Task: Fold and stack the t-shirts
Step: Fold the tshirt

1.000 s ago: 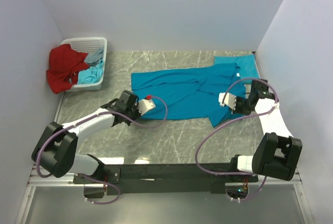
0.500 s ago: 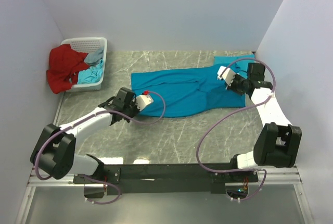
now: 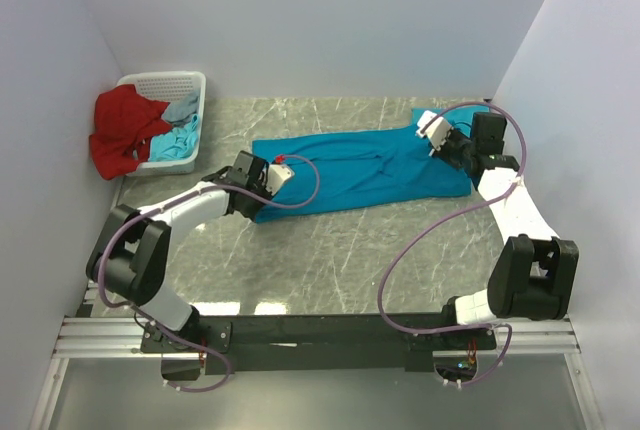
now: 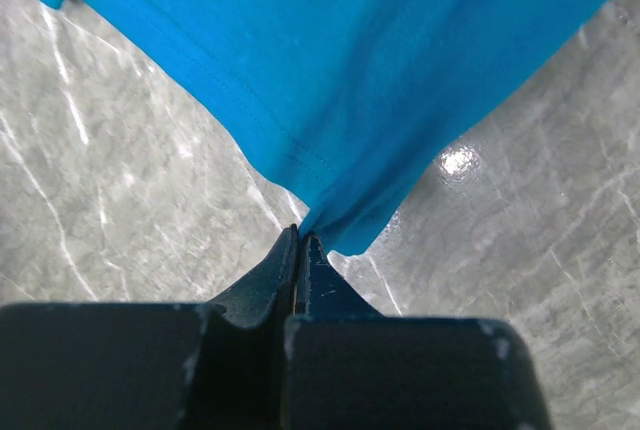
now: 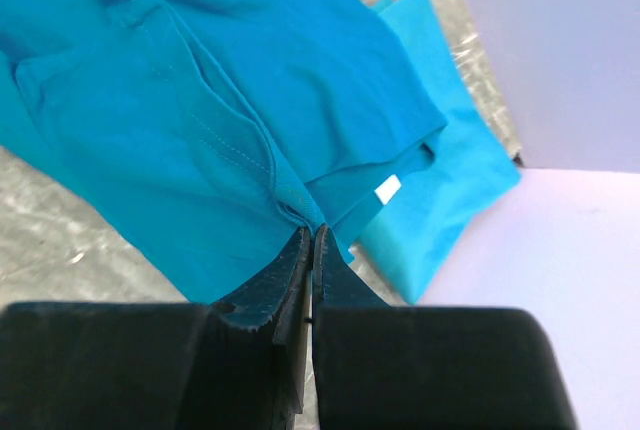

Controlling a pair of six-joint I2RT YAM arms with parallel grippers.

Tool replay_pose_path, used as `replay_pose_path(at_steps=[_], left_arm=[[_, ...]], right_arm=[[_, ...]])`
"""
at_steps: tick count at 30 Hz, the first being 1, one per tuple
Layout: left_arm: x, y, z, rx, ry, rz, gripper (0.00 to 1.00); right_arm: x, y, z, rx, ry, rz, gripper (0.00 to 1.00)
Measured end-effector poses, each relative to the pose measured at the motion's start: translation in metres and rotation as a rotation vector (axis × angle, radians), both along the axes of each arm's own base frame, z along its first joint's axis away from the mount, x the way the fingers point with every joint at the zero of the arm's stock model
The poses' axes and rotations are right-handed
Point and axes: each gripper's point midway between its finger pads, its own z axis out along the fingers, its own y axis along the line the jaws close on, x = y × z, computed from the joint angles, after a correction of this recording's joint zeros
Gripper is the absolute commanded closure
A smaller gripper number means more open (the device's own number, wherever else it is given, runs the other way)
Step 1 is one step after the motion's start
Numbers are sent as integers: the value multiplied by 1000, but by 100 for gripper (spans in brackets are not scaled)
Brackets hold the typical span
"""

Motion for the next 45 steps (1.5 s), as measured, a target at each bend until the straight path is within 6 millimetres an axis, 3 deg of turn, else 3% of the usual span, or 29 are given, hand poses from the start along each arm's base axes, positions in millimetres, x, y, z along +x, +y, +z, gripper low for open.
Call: replay_pose_path(at_steps=[4, 9, 21, 26, 35, 40, 45], left_arm=[[1, 2, -4, 7, 28, 16, 99], [16, 3, 2, 1, 31, 56, 99], [51, 0, 21, 7, -1, 102, 99], [70, -2, 16, 46, 3, 113, 99], [84, 7, -8, 148, 44, 128, 99], [89, 10, -7, 174, 37, 134, 99], [96, 9, -1, 175, 15, 137, 98]], right_arm=[[6, -1, 7, 10, -33, -16, 99], [13, -4, 12, 19, -64, -44, 99], [25, -8, -12, 42, -22, -84, 99], [34, -11, -12, 48, -26, -110, 99], [48, -17, -6, 63, -51, -156, 100], [57, -19, -2, 66, -64, -170, 99], [60, -21, -12, 70, -45, -182, 99]])
